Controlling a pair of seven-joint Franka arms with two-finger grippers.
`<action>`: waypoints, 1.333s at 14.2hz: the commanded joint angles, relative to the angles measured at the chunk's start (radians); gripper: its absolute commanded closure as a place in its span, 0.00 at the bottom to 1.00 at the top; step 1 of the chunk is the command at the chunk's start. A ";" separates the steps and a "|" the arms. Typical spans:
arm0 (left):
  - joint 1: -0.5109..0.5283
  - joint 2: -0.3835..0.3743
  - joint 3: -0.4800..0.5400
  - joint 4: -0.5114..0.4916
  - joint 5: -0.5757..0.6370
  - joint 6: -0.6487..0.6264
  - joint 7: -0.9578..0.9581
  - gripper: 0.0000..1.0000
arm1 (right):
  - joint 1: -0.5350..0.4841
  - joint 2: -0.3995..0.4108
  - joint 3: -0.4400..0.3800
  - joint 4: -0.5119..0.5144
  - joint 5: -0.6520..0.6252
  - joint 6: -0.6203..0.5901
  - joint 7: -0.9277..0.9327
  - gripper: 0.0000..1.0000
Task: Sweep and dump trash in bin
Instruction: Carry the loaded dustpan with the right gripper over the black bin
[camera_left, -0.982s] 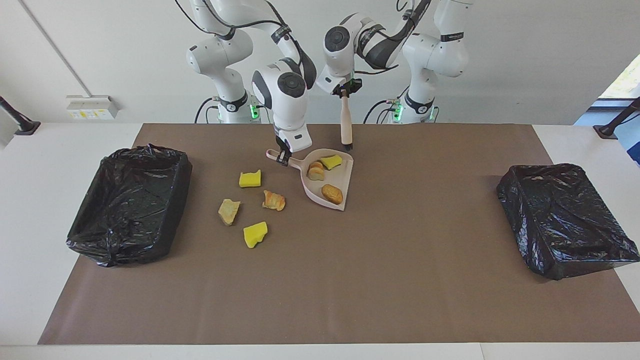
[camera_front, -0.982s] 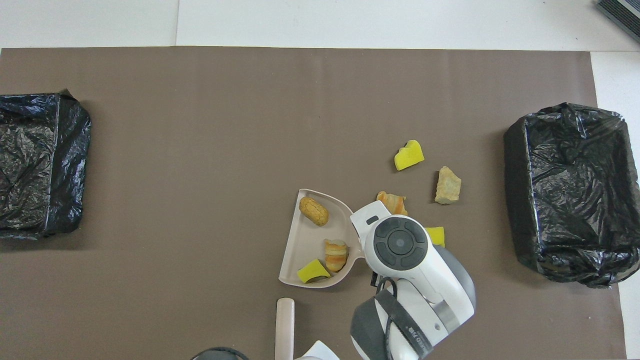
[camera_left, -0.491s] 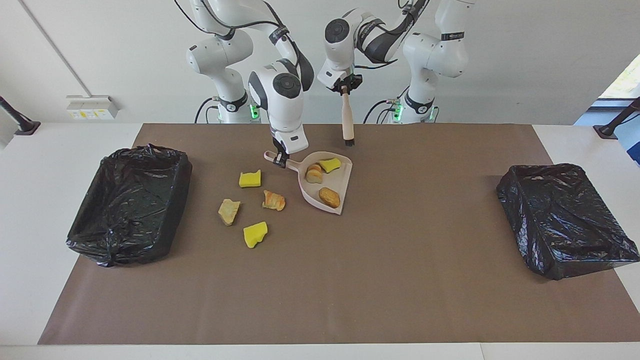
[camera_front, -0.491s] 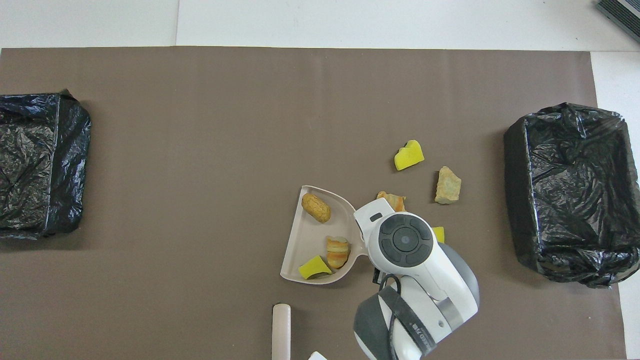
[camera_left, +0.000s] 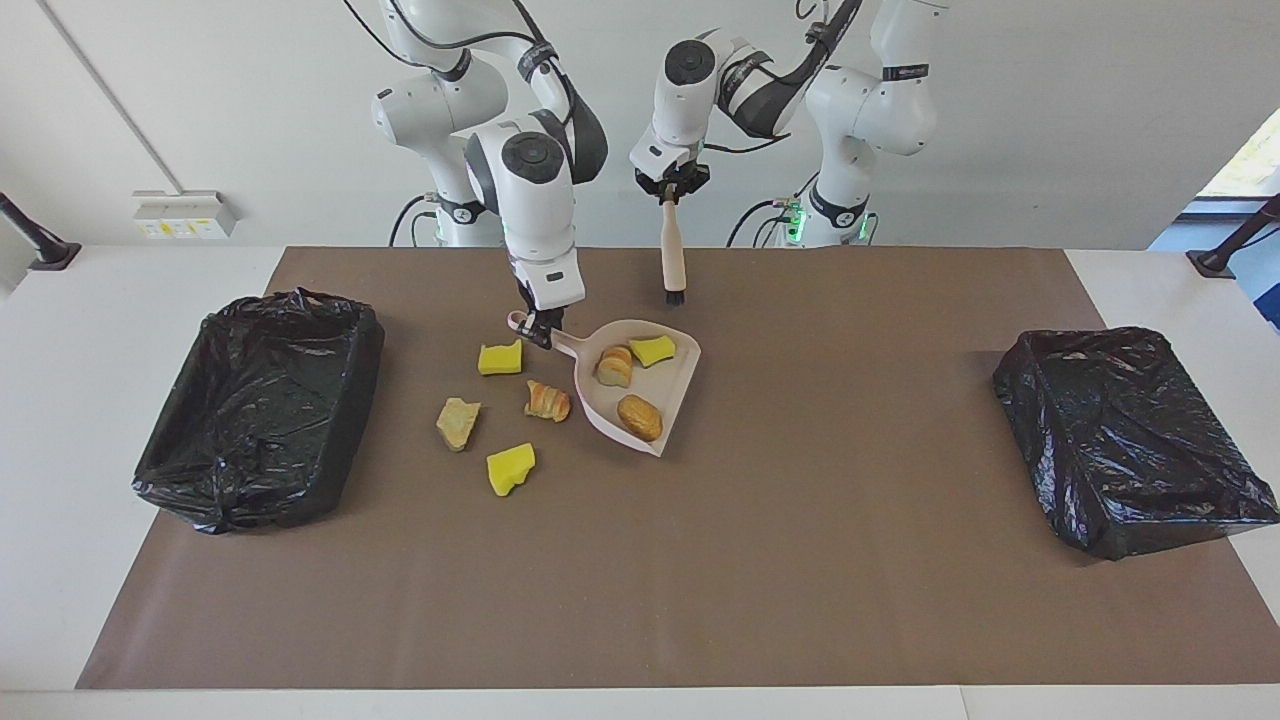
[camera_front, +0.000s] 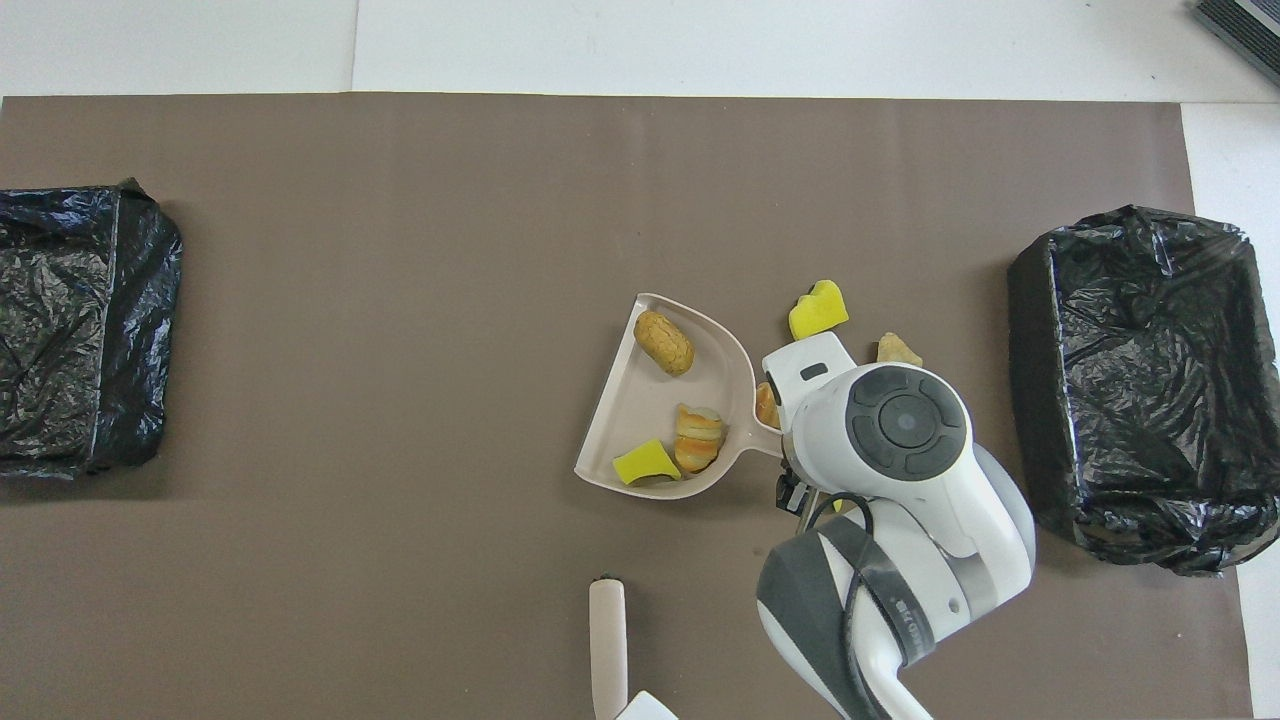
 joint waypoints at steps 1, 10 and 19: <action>-0.016 0.040 0.008 -0.031 -0.023 0.091 0.033 1.00 | -0.078 -0.015 0.004 0.072 0.005 -0.078 -0.073 1.00; 0.022 0.061 0.013 -0.029 -0.013 0.098 0.050 0.32 | -0.547 0.012 -0.001 0.311 0.059 -0.323 -0.570 1.00; 0.427 0.063 0.017 0.156 0.225 -0.078 0.430 0.00 | -0.874 0.114 -0.004 0.500 -0.142 -0.272 -1.035 1.00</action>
